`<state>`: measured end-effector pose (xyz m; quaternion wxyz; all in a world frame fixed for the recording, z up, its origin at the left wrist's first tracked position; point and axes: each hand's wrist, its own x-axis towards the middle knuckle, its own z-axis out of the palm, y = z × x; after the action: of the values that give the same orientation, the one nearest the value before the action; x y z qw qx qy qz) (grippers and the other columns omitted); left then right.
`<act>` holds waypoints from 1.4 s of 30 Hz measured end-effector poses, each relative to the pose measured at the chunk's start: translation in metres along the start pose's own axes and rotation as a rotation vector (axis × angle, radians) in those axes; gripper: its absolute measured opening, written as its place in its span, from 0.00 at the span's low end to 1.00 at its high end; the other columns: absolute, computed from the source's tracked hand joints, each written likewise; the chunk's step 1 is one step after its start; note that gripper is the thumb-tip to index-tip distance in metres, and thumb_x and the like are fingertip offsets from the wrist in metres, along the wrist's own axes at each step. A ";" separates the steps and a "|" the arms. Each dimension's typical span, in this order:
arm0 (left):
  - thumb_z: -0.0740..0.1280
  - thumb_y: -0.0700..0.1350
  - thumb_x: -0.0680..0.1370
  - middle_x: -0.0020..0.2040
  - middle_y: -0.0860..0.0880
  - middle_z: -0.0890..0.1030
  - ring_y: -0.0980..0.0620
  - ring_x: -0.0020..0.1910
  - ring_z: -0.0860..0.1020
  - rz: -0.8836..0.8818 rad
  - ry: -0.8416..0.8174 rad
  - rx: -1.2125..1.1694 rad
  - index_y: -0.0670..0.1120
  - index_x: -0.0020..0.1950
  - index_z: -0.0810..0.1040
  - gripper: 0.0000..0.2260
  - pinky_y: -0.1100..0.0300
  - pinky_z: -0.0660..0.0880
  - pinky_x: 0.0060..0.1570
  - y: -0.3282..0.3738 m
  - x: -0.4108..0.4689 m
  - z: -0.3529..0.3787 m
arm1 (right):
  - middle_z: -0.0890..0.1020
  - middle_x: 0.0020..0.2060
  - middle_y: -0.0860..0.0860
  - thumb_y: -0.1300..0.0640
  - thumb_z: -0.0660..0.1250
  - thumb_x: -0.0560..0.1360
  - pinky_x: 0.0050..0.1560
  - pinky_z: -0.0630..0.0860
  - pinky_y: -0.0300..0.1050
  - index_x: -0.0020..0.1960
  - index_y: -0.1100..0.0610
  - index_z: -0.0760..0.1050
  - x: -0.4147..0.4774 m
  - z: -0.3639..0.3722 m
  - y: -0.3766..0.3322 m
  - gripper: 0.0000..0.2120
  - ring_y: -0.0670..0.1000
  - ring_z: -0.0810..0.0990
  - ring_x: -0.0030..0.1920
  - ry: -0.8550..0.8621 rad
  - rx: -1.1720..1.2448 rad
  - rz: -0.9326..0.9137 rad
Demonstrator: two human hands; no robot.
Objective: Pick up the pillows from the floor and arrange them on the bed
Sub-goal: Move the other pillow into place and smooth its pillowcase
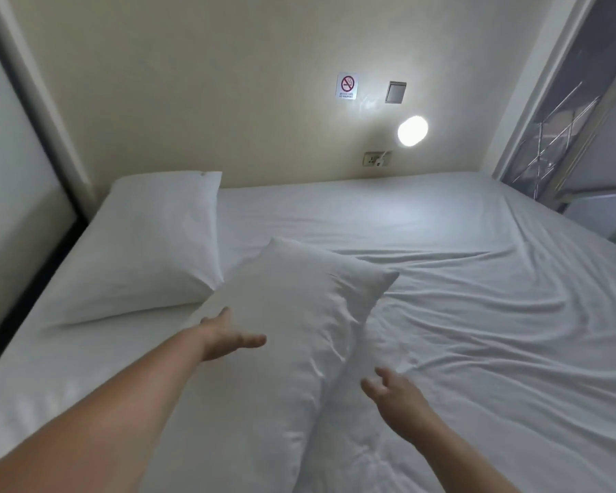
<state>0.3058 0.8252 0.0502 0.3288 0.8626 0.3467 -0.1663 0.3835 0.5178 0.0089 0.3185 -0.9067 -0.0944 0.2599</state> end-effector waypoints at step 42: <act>0.65 0.51 0.75 0.55 0.52 0.83 0.48 0.56 0.77 0.291 0.586 0.256 0.56 0.52 0.80 0.08 0.55 0.68 0.54 -0.083 0.027 -0.109 | 0.83 0.29 0.44 0.50 0.65 0.73 0.36 0.71 0.40 0.37 0.49 0.80 0.090 0.016 -0.241 0.08 0.41 0.78 0.31 -0.073 -0.489 -0.722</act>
<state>0.2728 0.9577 0.0777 0.1249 0.9482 0.2763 0.0949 0.4495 0.7441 0.1120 0.1613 -0.8546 -0.4752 0.1336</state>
